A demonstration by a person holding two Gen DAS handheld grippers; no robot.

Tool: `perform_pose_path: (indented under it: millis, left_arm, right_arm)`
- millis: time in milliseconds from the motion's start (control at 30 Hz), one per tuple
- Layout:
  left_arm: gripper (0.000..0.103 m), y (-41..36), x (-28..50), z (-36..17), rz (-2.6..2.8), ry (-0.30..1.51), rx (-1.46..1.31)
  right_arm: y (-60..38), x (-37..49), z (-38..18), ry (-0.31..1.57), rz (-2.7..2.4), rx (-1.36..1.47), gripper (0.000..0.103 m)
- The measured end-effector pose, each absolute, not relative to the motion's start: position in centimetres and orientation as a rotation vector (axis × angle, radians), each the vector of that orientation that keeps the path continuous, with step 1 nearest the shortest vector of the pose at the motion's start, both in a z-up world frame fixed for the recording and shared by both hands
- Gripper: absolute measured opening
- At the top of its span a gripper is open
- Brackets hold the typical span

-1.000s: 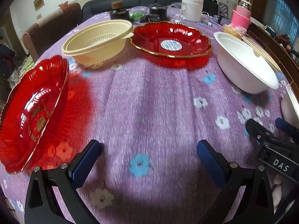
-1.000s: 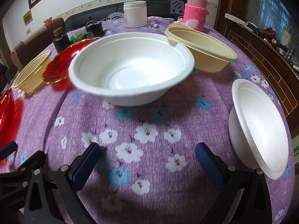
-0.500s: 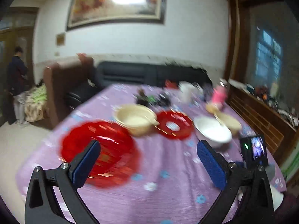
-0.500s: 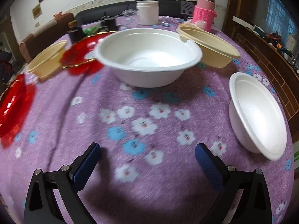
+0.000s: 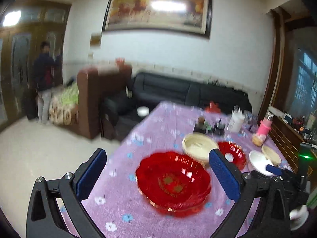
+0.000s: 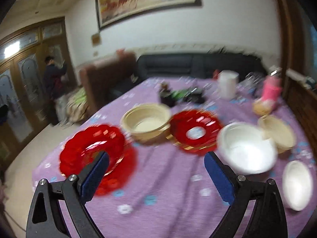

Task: Organize plates and bowls
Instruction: 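Move the right gripper to the large red wedding plate and grasp its rim, then carry the large red plate and lower it flat onto the tablecloth, open right gripper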

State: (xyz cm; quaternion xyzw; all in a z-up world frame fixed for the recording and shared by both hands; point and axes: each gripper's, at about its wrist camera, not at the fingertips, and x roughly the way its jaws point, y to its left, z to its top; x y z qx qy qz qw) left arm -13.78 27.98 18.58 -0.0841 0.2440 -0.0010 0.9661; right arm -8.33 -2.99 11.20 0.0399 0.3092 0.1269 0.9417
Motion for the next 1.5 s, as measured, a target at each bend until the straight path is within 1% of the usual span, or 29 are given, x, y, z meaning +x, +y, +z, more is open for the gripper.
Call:
perform_pose_path:
  millis: [67, 133, 167, 200, 367, 467, 567, 600, 633, 667, 700, 733, 767, 800, 833, 867, 933, 967, 1033, 1167, 1367, 1500]
  left_arm:
    - [0.103, 28.8, -11.8, 16.8, 0.003, 0.584, -0.204]
    - [0.103, 29.9, -9.9, 14.7, 0.010, 0.673, -0.233]
    - [0.103, 30.2, -9.0, 13.9, 0.011, 0.704, -0.240]
    - [0.103, 30.5, -8.4, 13.1, 0.016, 0.729, -0.244]
    - [0.103, 31.9, -4.4, 9.7, 0.008, 0.820, -0.285]
    - [0.099, 32.1, -2.5, 8.0, 0.000, 0.862, -0.313]
    - [0.086, 32.2, -0.6, 6.2, -0.016, 0.914, -0.327]
    - [0.075, 32.0, 0.0, 5.5, -0.024, 0.938, -0.324]
    - [0.065, 32.0, 0.5, 5.0, -0.027, 0.957, -0.323]
    - [0.061, 31.9, 1.1, 4.4, -0.030, 0.984, -0.325]
    - [0.056, 32.0, 1.4, 3.9, -0.035, 1.001, -0.332]
    - [0.054, 31.9, 1.7, 3.5, -0.042, 1.015, -0.337]
    - [0.053, 31.8, 1.9, 3.1, -0.042, 1.024, -0.334]
    - [0.052, 31.7, 2.0, 2.8, -0.041, 1.029, -0.331]
    - [0.048, 31.6, 2.1, 2.6, -0.042, 1.032, -0.329]
    - [0.045, 31.4, 2.2, 2.4, -0.048, 1.037, -0.326]
    - [0.030, 31.1, 2.3, 2.2, -0.061, 1.046, -0.322]
    - [0.025, 31.1, 2.3, 2.1, -0.068, 1.049, -0.321]
    - [0.024, 31.2, 2.1, 2.2, -0.051, 1.045, -0.314]
    - [0.024, 31.8, 1.2, 2.9, -0.045, 1.028, -0.345]
    - [0.024, 32.6, -1.1, 5.5, -0.035, 0.960, -0.351]
    - [0.024, 32.9, -2.0, 5.9, -0.029, 0.952, -0.357]
  right_arm:
    - [-1.3, -6.8, 9.4, 0.699, 0.291, 0.076, 0.088]
    - [-0.6, -5.8, 7.8, 0.754, 0.317, 0.087, 0.070]
    - [-0.1, -5.3, 7.1, 0.778, 0.328, 0.099, 0.066]
    - [0.4, -4.5, 6.1, 0.810, 0.338, 0.114, 0.064]
    - [2.3, -2.2, 4.1, 0.858, 0.348, 0.141, 0.065]
    - [2.9, -1.1, 3.6, 0.874, 0.360, 0.168, 0.065]
    - [4.2, 0.1, 2.7, 0.907, 0.364, 0.173, 0.065]
    - [4.3, 0.4, 2.6, 0.916, 0.362, 0.173, 0.065]
    - [4.6, 0.8, 2.4, 0.925, 0.358, 0.171, 0.062]
    - [4.9, 1.0, 2.1, 0.935, 0.356, 0.171, 0.060]
    - [5.2, 1.3, 1.7, 0.947, 0.359, 0.173, 0.054]
    - [5.5, 1.5, 1.4, 0.956, 0.360, 0.172, 0.049]
    - [5.8, 1.6, 1.3, 0.963, 0.362, 0.170, 0.047]
    - [6.1, 1.8, 1.1, 0.968, 0.365, 0.168, 0.043]
    - [6.2, 1.9, 0.9, 0.972, 0.366, 0.168, 0.036]
    - [6.4, 2.0, 0.7, 0.980, 0.373, 0.169, 0.032]
    - [6.8, 2.1, 0.4, 0.987, 0.387, 0.170, 0.021]
    - [6.9, 2.1, 0.4, 0.988, 0.397, 0.167, 0.020]
    - [7.4, 1.9, 0.5, 0.978, 0.389, 0.128, 0.018]
    - [7.8, 0.9, 1.2, 0.945, 0.405, 0.093, 0.017]
    - [8.5, -1.0, 3.4, 0.858, 0.429, 0.044, 0.017]
    - [8.7, -1.4, 4.1, 0.861, 0.454, 0.056, 0.017]
